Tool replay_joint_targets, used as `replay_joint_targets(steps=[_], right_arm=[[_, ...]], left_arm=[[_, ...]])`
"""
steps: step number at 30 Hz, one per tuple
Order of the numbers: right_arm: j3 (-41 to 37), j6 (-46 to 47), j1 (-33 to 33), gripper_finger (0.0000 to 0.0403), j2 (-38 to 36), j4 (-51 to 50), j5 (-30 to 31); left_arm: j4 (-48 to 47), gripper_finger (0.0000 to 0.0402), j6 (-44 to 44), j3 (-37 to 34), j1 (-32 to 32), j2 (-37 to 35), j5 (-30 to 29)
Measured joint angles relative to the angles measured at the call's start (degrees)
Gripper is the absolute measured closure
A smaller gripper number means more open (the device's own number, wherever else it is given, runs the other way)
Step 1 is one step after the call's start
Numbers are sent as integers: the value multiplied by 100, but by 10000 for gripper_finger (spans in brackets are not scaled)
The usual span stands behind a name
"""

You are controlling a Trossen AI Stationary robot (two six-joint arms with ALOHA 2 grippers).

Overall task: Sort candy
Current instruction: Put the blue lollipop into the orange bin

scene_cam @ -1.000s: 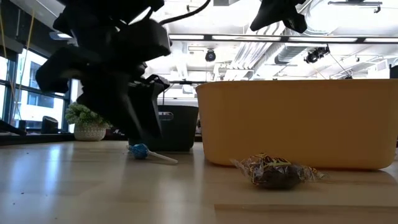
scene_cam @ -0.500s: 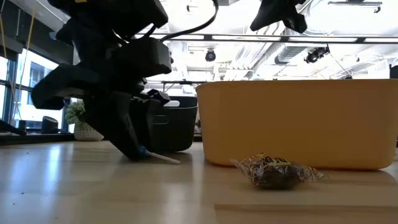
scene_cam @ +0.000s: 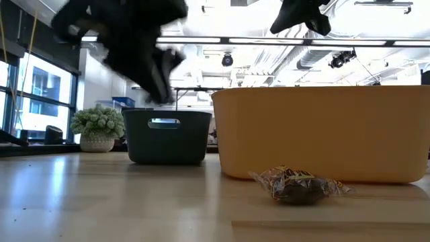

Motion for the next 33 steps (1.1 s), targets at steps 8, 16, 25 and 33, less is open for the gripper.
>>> replay_joint_targets(steps=[8, 16, 25, 33], right_arm=[[99, -149, 2, 403, -103, 101, 16], [99, -149, 0, 403, -194, 142, 23], [99, -215, -2, 403, -242, 150, 277], [101, -87, -69, 403, -255, 125, 360]], left_arm=[[1150, 350, 507, 96, 568, -697, -1021], [3685, 326, 10, 96, 1344, 391, -704], [4651, 203, -647, 345, 1385, 1230, -687], [3634, 165, -698, 829, 1344, 1048, -66]])
